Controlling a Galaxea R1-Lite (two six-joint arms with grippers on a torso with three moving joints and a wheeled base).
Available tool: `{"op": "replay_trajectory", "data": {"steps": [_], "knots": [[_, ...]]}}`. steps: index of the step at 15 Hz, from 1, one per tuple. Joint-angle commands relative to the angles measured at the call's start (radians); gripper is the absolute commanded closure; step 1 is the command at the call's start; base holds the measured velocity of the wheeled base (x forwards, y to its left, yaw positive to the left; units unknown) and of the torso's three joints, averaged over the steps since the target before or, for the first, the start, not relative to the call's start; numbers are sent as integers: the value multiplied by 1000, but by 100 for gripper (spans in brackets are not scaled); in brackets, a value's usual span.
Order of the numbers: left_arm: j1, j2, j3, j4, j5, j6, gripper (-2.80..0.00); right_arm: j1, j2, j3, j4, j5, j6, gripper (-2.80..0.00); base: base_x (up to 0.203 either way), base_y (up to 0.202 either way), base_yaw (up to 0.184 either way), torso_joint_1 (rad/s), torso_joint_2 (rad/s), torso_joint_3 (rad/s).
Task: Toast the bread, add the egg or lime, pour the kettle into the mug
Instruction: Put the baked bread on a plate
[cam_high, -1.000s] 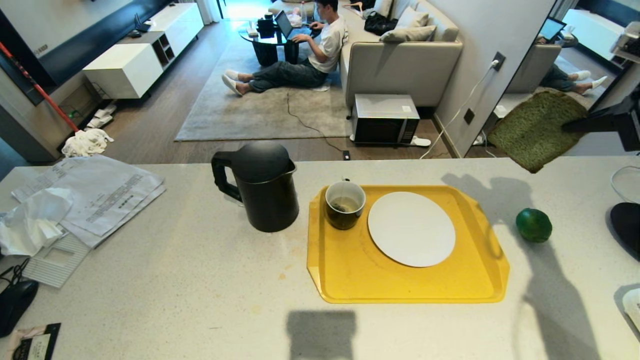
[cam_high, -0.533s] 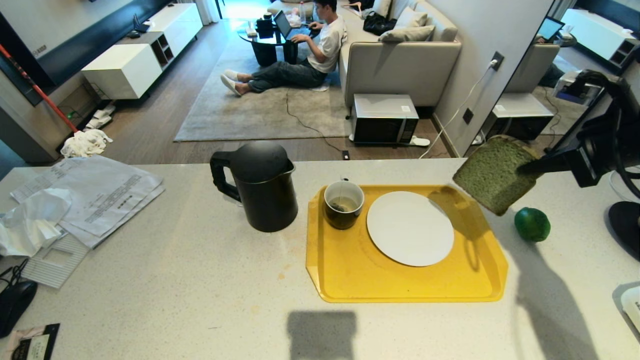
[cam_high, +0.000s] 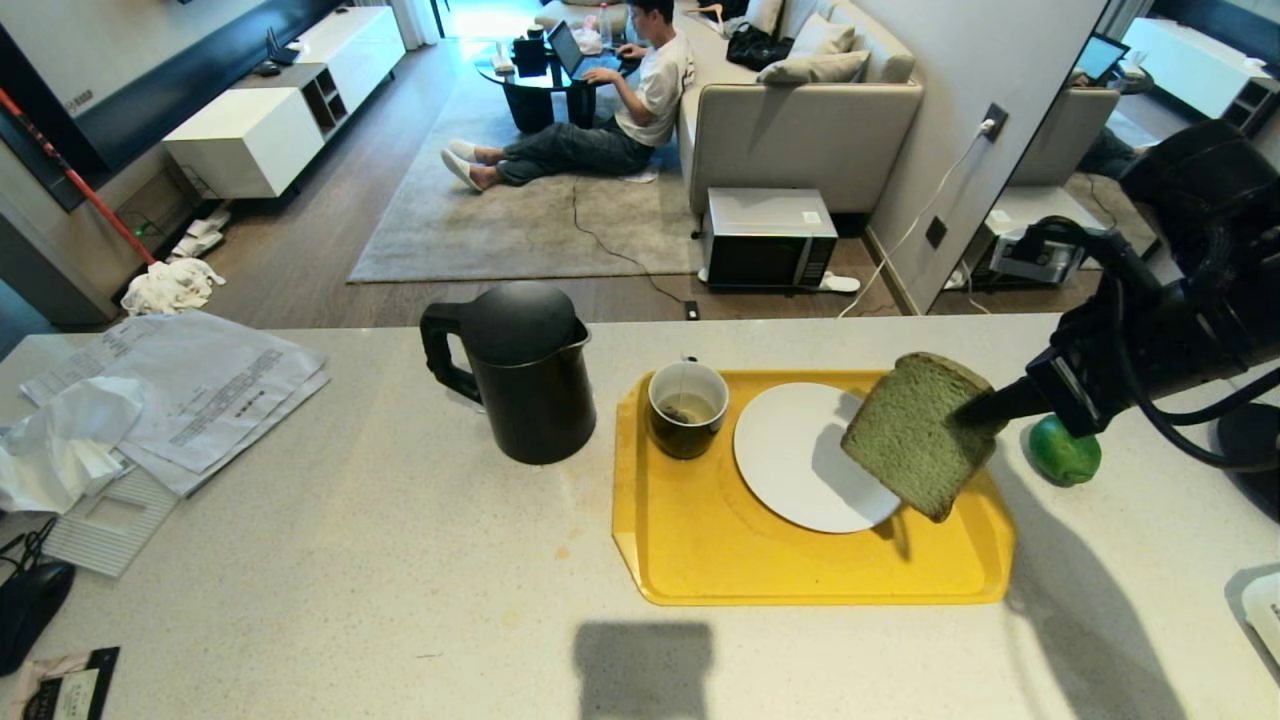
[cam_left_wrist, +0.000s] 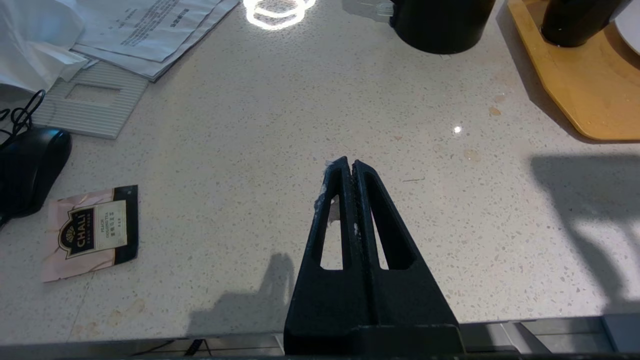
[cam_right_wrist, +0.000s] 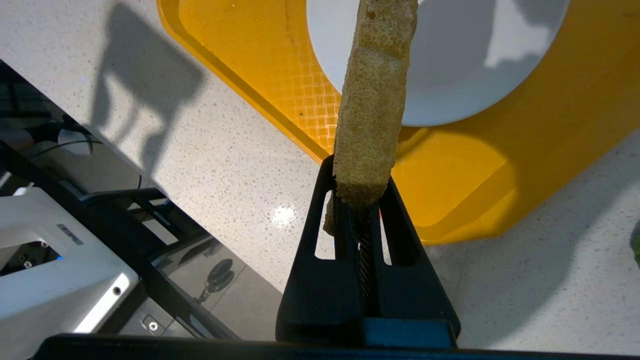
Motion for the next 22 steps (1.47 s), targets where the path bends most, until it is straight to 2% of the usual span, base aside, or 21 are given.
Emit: {"op": "replay_trajectory", "data": {"steps": [1, 8, 10, 13, 22], "knots": [[0, 2, 0, 0, 0, 0, 0, 16, 68, -9, 3, -3, -2, 0, 0, 0, 0, 0, 0, 0], [0, 2, 0, 0, 0, 0, 0, 52, 173, -82, -4, -41, 2, 0, 0, 0, 0, 0, 0, 0], [0, 2, 0, 0, 0, 0, 0, 76, 203, -125, -4, -41, 54, 0, 0, 0, 0, 0, 0, 0], [0, 2, 0, 0, 0, 0, 0, 100, 226, -145, -4, -42, 64, 0, 0, 0, 0, 0, 0, 0], [0, 2, 0, 0, 0, 0, 0, 98, 331, -212, -18, -49, 69, 0, 0, 0, 0, 0, 0, 0]]}}
